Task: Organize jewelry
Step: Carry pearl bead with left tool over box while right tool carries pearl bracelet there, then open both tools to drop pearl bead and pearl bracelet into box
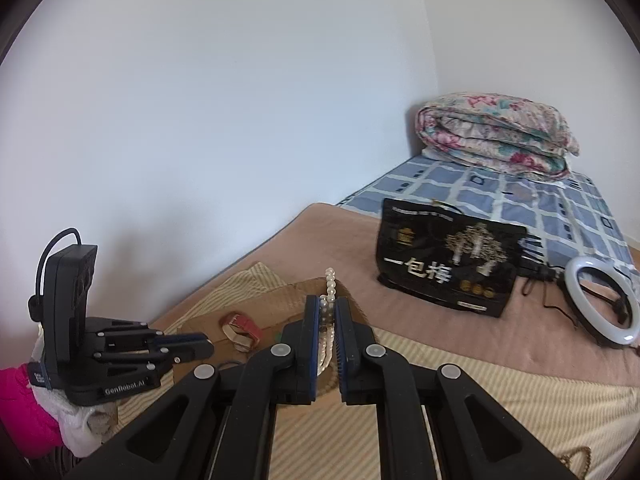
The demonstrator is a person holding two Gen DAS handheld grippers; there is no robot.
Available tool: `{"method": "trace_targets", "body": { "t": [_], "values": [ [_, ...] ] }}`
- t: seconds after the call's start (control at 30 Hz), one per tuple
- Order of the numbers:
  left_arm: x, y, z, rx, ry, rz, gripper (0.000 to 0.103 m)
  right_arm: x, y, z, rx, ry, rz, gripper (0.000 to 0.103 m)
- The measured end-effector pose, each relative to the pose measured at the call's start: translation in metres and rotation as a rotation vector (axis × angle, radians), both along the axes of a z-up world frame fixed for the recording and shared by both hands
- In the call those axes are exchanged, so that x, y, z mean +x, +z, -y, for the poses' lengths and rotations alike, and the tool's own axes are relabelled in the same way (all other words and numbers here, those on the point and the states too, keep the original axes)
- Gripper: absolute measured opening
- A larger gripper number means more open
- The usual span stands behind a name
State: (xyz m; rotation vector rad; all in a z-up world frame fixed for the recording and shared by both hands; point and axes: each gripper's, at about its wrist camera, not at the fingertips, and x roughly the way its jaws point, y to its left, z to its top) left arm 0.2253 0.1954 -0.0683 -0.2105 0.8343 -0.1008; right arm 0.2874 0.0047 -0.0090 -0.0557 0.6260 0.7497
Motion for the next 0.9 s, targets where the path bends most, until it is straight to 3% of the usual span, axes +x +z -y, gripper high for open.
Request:
{"method": "trace_targets", "body": {
  "t": [0.63,0.67,0.73,0.77,0.8,0.83,0.87,0.9],
  "values": [
    [0.007,-0.020,-0.002,0.008,-0.004,-0.057,0.007,0.045,-0.046,-0.065,-0.020,0.052,-0.093,0.006],
    [0.008,-0.021,-0.003,0.003,-0.002,-0.056,0.007,0.046,-0.047,-0.064,-0.021,0.040,-0.091,0.007],
    [0.008,-0.021,-0.003,0.005,-0.002,-0.056,0.007,0.048,-0.047,-0.062,-0.013,0.013,-0.090,0.025],
    [0.008,-0.021,-0.003,0.008,-0.004,-0.054,0.012,0.049,-0.047,-0.059,0.006,0.007,-0.100,0.036],
    [0.008,-0.021,-0.002,0.018,-0.003,-0.053,0.021,0.051,-0.047,-0.057,0.015,0.002,-0.108,0.040],
    [0.007,-0.021,-0.001,0.027,0.001,-0.052,0.046,0.052,-0.047,-0.055,0.025,-0.002,-0.118,0.043],
    [0.006,-0.019,-0.001,0.031,0.010,-0.037,0.057,0.053,-0.046,-0.053,0.025,-0.014,-0.121,0.053],
    [0.005,-0.018,-0.001,0.034,0.015,-0.028,0.057,0.052,-0.046,-0.051,0.021,-0.025,-0.117,0.062]
  ]
}}
